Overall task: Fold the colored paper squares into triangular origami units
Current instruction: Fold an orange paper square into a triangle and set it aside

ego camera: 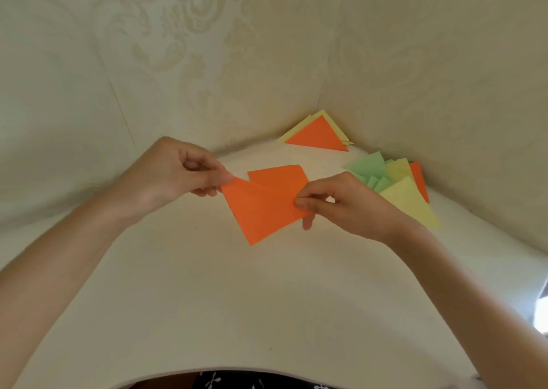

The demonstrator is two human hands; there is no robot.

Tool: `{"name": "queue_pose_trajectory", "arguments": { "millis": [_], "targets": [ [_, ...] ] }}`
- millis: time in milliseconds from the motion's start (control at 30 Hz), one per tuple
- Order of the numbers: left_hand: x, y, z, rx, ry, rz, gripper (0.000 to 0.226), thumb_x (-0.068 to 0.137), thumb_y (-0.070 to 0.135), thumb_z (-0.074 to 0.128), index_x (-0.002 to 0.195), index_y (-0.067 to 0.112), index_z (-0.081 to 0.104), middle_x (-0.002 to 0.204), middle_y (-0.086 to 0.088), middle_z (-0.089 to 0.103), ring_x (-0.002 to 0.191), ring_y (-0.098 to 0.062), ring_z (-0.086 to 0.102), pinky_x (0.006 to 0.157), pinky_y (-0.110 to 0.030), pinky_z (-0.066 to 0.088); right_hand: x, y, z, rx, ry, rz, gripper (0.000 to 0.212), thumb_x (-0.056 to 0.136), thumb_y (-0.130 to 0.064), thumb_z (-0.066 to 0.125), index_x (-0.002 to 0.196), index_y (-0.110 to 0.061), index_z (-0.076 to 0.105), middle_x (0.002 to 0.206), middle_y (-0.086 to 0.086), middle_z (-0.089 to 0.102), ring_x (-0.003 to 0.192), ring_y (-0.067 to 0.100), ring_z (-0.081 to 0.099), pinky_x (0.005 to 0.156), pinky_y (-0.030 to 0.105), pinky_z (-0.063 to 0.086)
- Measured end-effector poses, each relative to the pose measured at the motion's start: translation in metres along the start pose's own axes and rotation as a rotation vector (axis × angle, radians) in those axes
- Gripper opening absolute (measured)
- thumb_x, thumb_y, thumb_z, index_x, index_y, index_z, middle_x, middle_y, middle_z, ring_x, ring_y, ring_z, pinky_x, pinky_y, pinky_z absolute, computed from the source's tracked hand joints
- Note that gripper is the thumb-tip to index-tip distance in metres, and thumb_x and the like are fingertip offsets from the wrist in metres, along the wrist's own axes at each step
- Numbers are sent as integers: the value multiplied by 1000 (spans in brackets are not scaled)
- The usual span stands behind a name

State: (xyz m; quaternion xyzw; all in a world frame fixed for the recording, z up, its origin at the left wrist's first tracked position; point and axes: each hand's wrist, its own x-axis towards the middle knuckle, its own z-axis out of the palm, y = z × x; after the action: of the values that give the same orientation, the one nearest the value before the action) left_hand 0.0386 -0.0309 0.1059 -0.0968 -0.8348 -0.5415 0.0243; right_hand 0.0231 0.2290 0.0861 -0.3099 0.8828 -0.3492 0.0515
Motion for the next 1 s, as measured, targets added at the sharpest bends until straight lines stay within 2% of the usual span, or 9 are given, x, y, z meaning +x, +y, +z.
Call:
{"name": "queue_pose_trajectory", "arguments": {
  "millis": [67,167,300,433,500,600,733,900,1000],
  "targets": [
    [8,-6,1,-148,151,6,11,73,21,70,77,11,72,65,-1,71,57,-6,64,63,-17,55,4,1,1,75,87,11,22,95,-14,54,78,-9,67,67,-5,69,66,5,57,68,26,45],
    [16,-16,11,-386,409,-84,14,87,26,63,84,13,68,71,3,73,65,-5,67,65,-18,55,9,4,5,247,312,51,22,94,-11,54,76,-13,65,61,-5,68,62,3,56,63,17,41],
    [10,-16,55,-361,79,-244,51,74,62,59,99,17,65,94,-1,74,88,-13,70,75,-28,56,17,6,18,622,509,198,14,96,-12,50,83,-15,52,67,0,71,65,10,64,58,18,42],
    [16,-12,83,-458,114,-207,36,81,41,61,98,9,65,94,-5,74,91,-16,70,82,-31,52,21,1,36,746,467,295,15,96,-13,50,81,-14,48,73,4,71,67,12,63,60,21,44],
    [23,-13,84,-522,177,-182,14,90,21,59,93,8,65,88,-7,73,83,-15,71,75,-27,54,19,1,41,725,375,310,16,94,-11,54,78,-14,51,77,6,68,68,11,60,61,22,44],
    [34,-15,81,-423,162,-112,10,92,12,57,90,7,64,81,-6,71,74,-14,68,69,-24,54,19,5,35,718,267,329,7,89,-15,62,88,-12,56,79,1,65,66,11,59,56,23,42],
    [57,-17,70,-166,96,29,19,90,7,59,77,20,64,62,11,66,63,-6,57,68,-27,47,31,26,-5,898,483,414,22,86,-21,66,104,-13,57,72,-1,52,50,9,44,46,22,32],
    [102,-22,66,-13,76,141,23,89,9,62,77,28,64,70,17,66,64,9,57,66,-13,42,48,49,-30,560,425,392,10,84,-18,70,81,-12,63,60,-5,54,46,6,40,45,17,32],
    [139,-26,77,1,121,153,19,88,8,63,78,24,64,79,10,65,73,0,59,72,-17,43,69,68,-36,329,452,352,13,84,-17,69,75,-15,60,64,-3,66,48,1,46,49,15,37]
  ]
}}
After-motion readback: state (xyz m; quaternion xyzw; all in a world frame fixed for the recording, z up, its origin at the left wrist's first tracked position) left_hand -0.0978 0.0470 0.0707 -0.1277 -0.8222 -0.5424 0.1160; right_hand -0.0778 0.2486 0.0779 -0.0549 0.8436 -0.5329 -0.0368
